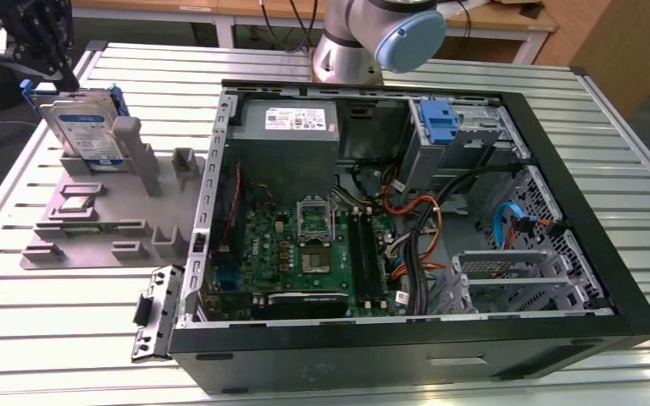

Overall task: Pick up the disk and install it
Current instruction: 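Pick up the disk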

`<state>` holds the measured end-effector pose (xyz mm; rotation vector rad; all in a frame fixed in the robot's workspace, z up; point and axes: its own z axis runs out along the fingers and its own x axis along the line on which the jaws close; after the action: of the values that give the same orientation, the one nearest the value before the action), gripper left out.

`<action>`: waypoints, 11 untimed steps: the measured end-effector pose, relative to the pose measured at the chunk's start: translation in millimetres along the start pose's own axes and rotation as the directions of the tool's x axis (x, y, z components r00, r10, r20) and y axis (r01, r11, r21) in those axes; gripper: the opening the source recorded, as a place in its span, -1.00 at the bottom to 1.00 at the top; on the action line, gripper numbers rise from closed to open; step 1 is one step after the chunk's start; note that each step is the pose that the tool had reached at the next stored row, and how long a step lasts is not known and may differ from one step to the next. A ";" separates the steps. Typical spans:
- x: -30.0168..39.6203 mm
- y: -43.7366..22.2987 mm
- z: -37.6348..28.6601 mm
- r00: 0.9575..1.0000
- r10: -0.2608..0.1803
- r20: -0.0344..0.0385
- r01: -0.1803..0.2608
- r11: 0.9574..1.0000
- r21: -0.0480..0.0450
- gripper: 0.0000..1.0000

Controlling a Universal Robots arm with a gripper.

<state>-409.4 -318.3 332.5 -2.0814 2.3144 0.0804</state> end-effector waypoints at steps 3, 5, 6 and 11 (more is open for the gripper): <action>0.0 0.0 0.0 1.000 0.000 0.000 0.000 1.000 0.000 -0.54; 0.0 0.0 0.1 1.000 0.000 0.000 0.000 1.000 0.000 -0.29; 0.0 0.0 0.1 1.000 0.000 0.000 0.000 1.000 0.000 -0.29; 0.0 0.0 0.1 1.000 0.000 0.000 0.000 1.000 0.000 0.05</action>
<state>-409.4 -318.3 332.4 -2.0814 2.3144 0.0804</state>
